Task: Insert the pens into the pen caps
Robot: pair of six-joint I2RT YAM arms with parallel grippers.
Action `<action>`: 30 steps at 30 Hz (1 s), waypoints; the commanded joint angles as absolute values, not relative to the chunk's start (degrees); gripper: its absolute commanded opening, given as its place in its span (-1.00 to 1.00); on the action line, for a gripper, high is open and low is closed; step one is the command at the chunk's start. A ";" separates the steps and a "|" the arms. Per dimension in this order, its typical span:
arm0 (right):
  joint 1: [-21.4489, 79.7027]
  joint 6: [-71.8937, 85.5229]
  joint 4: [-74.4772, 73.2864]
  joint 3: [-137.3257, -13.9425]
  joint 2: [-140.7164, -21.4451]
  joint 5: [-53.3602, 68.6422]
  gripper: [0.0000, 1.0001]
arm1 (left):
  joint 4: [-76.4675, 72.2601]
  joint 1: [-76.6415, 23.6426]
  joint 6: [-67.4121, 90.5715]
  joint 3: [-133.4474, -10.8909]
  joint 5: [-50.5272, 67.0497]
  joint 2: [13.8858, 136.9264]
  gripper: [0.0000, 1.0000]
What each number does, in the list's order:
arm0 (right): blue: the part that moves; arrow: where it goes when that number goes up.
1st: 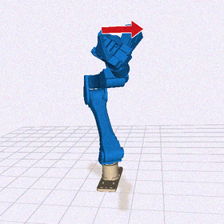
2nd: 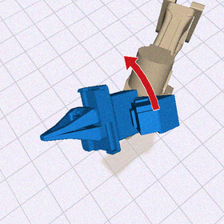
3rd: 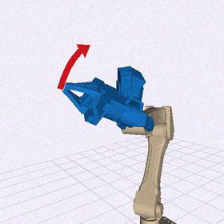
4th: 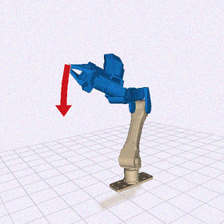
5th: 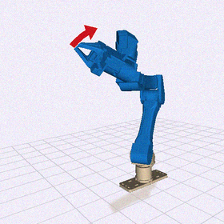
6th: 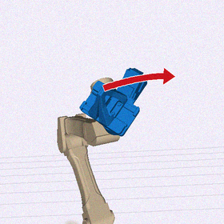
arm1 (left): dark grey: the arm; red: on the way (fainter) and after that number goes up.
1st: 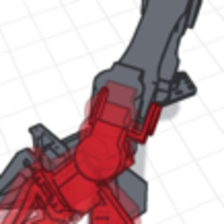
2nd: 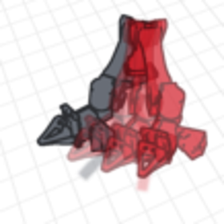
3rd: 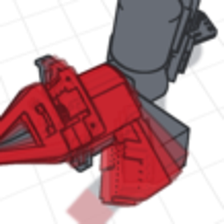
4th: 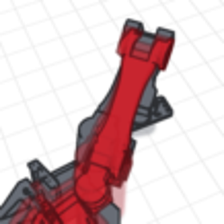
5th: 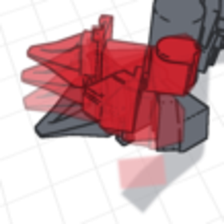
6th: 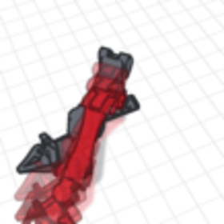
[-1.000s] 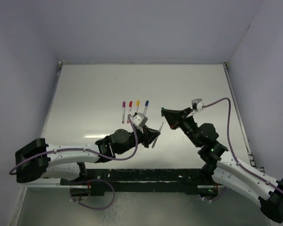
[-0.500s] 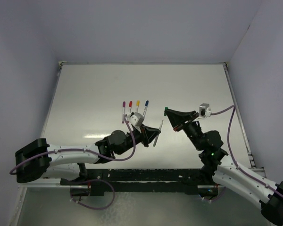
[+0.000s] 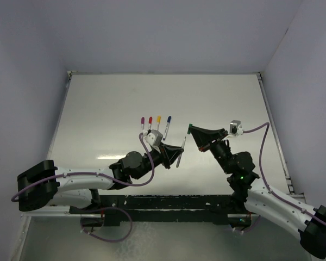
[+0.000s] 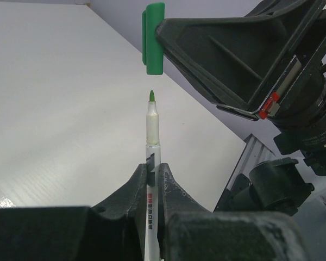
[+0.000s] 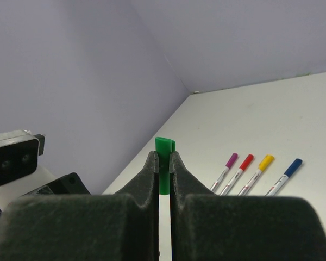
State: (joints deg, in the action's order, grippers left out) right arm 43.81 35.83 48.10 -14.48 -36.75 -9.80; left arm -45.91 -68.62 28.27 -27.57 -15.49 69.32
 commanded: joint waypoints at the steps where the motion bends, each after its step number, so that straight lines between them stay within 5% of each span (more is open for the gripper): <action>1: 43.73 38.07 54.61 -14.30 -37.73 -9.22 -1.00 | -50.10 -68.33 27.55 -27.86 -16.67 69.34 -1.00; 30: 43.74 40.86 56.76 -13.51 -41.27 -5.06 -1.00 | -50.44 -68.37 26.73 -28.07 -18.05 69.48 -1.00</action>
